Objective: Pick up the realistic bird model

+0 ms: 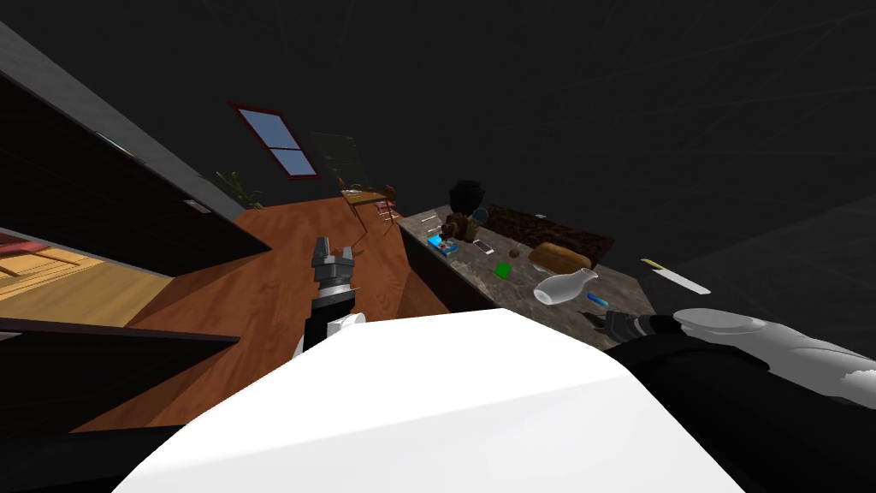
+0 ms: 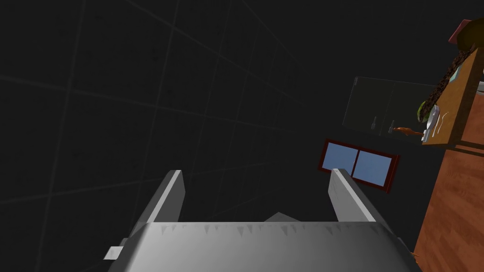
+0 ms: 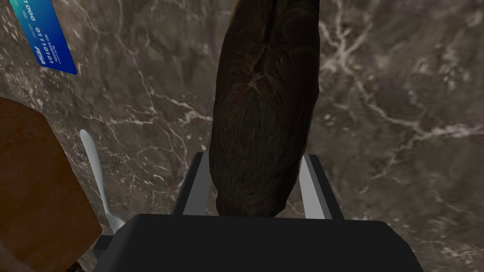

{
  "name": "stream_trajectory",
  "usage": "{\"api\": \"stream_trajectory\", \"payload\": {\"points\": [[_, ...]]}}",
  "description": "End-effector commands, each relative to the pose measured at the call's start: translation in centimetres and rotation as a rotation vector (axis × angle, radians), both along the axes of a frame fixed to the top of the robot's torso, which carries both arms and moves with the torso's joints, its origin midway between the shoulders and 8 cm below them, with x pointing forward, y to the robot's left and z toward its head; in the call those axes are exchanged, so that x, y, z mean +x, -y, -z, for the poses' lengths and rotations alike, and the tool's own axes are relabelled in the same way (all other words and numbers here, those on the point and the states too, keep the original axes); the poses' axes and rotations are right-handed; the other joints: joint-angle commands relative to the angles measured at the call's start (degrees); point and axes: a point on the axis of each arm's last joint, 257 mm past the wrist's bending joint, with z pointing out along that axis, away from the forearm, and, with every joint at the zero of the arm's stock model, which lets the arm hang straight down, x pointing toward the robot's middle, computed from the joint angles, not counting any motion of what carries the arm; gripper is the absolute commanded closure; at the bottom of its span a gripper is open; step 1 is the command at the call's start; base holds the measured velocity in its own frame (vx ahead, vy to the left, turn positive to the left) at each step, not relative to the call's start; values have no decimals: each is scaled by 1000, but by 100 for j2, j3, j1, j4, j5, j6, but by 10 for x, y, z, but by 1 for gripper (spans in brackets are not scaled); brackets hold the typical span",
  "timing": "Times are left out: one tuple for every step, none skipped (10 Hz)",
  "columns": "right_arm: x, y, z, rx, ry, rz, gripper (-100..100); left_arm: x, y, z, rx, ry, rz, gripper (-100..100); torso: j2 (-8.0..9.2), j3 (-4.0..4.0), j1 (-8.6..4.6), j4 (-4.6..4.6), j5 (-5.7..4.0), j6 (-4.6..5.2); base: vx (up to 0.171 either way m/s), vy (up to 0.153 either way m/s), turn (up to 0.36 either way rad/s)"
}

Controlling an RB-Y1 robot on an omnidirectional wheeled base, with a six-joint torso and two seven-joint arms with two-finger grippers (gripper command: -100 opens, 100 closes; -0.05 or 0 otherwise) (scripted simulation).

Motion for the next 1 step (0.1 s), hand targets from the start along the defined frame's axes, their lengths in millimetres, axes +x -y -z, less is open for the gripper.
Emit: {"api": "stream_trajectory", "payload": {"points": [[0,0,0,0,0,0,0,0,0,0,0,0,0,0,0,0,0,0,0,0,0,0,0]]}}
